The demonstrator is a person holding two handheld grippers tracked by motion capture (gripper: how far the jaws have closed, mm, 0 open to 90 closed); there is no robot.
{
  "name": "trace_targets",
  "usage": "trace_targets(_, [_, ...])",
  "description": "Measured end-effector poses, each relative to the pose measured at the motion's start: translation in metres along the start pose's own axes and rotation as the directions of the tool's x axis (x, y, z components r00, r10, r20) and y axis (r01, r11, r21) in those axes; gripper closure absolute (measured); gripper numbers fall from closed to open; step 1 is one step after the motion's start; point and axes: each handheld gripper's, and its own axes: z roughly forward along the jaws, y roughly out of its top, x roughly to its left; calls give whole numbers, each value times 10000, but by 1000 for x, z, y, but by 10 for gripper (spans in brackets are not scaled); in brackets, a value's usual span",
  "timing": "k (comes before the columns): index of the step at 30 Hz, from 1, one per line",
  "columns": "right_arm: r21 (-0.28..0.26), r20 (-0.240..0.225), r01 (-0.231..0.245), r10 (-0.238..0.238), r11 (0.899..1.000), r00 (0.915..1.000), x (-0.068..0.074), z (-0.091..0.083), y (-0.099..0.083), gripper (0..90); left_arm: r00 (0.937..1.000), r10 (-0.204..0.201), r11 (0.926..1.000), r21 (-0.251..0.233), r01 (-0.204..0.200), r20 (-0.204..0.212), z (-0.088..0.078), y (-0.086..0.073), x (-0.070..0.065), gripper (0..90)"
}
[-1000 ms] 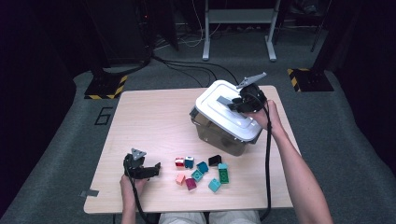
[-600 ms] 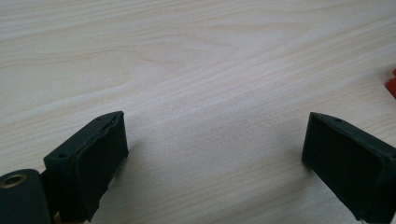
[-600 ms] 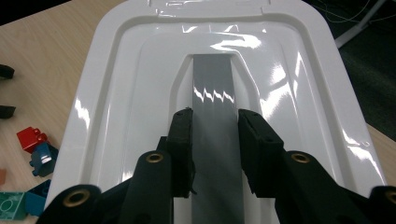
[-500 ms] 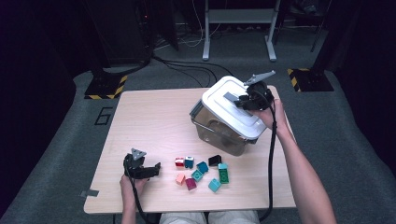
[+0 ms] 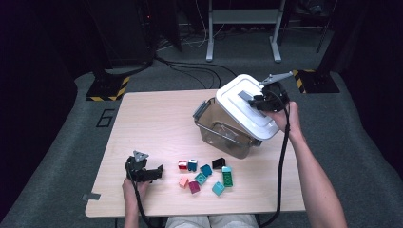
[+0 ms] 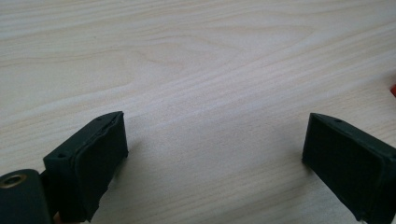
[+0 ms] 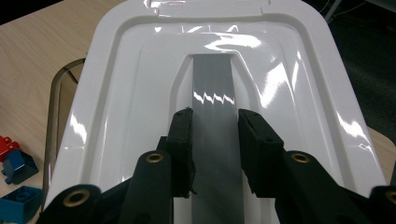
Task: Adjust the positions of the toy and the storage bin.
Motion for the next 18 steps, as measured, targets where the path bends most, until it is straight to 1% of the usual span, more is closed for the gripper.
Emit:
trace_targets(1, [-42, 54, -13, 13, 10000, 10000, -2, -1, -1, 669, 10000, 55, 10000, -2, -55, 1, 0, 0, 1, 64])
trace_targets(4, [-111, 166, -183, 185, 9998, 9997, -6, -5, -3, 669, 10000, 46, 10000, -18, -46, 18, 0, 0, 1, 64])
trace_targets(5, [-45, 284, -312, 313, 9995, 9991, -9, -7, -5, 669, 10000, 52, 10000, -1, -52, 7, 0, 0, 1, 65])
trace_targets(6, [-45, 284, -312, 313, 9995, 9991, -9, -7, -5, 669, 10000, 53, 10000, 6, -53, 4, 0, 0, 1, 65])
trace_targets(7, [-58, 354, -461, 463, 9989, 9983, -10, -8, -5, 669, 10000, 55, 10000, 14, -55, -2, 0, 0, 1, 65])
trace_targets(10, [-101, 574, -668, 673, 9977, 9961, -16, -11, -9, 668, 10000, 50, 10000, 13, -50, -3, 0, 0, 1, 65])
trace_targets(11, [-96, 617, -653, 658, 9978, 9959, -18, -12, -10, 669, 10000, 32, 10000, -49, -32, 35, 0, 0, 1, 65])
trace_targets(12, [-102, 695, -879, 884, 9961, 9937, -19, -13, -11, 669, 10000, -59, 9999, -96, 59, 59, 0, 0, 2, 66])
trace_targets(13, [-156, 935, -961, 972, 9952, 9909, -23, -15, -14, 669, 9999, -114, 9999, -116, 116, 114, -1, 0, 3, 73])
trace_targets(14, [-156, 935, -961, 972, 9952, 9909, -23, -15, -14, 669, 9999, -137, 9998, -108, 138, 94, -1, 0, 3, 73])
trace_targets(15, [-183, 1019, -1089, 1102, 9939, 9887, -25, -16, -16, 669, 10000, -97, 9999, -118, 97, 14, 0, 0, 2, 74])
trace_targets(16, [-194, 1204, -1200, 1214, 9926, 9853, -30, -17, -19, 669, 10000, -42, 9999, -124, 42, -23, 0, 0, 1, 74])
trace_targets(17, [-194, 1204, -1200, 1214, 9926, 9853, -30, -17, -19, 669, 10000, 12, 10000, -55, -12, -32, 0, 0, 1, 74])
trace_targets(18, [-193, 1280, -1307, 1321, 9912, 9829, -31, -18, -20, 669, 10000, 10, 10000, -57, -10, -30, 0, 0, 1, 73])
